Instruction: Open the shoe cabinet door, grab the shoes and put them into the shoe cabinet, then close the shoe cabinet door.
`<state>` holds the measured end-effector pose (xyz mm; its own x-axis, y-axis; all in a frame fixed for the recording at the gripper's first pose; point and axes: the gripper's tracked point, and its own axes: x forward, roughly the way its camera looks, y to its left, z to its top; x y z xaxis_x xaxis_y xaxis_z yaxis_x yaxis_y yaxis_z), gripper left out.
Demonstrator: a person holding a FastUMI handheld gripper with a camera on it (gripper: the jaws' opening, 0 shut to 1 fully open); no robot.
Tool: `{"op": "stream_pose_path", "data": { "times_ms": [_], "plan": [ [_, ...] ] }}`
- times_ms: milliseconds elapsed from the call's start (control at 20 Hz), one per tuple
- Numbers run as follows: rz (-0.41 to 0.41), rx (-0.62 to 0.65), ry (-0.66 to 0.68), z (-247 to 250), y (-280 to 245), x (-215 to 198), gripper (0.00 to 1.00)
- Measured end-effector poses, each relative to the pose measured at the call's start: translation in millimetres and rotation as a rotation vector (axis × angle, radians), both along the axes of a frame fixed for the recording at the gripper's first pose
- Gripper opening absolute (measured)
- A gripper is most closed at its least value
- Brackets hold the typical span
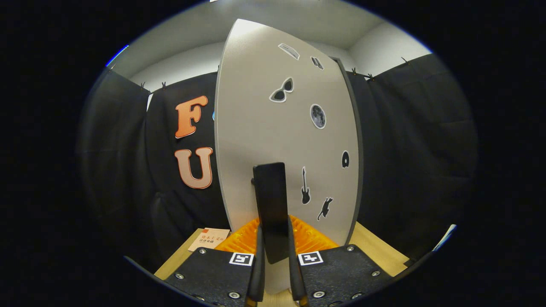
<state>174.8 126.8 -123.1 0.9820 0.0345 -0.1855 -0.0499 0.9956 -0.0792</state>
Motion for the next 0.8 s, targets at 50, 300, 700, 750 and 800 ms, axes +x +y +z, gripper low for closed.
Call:
{"op": "stream_pose_path", "data": {
  "times_ms": [50, 300, 700, 750, 800],
  "plan": [
    [-0.011, -0.003, 0.000, 1, -5, -4, 0.24],
    [-0.036, 0.018, -0.007, 5, -28, -17, 0.20],
    [0.024, 0.071, -0.007, 14, -72, -29, 0.17],
    [0.033, 0.086, -0.008, 16, -82, -30, 0.17],
    [0.039, 0.097, -0.008, 17, -90, -30, 0.17]
  ]
}}
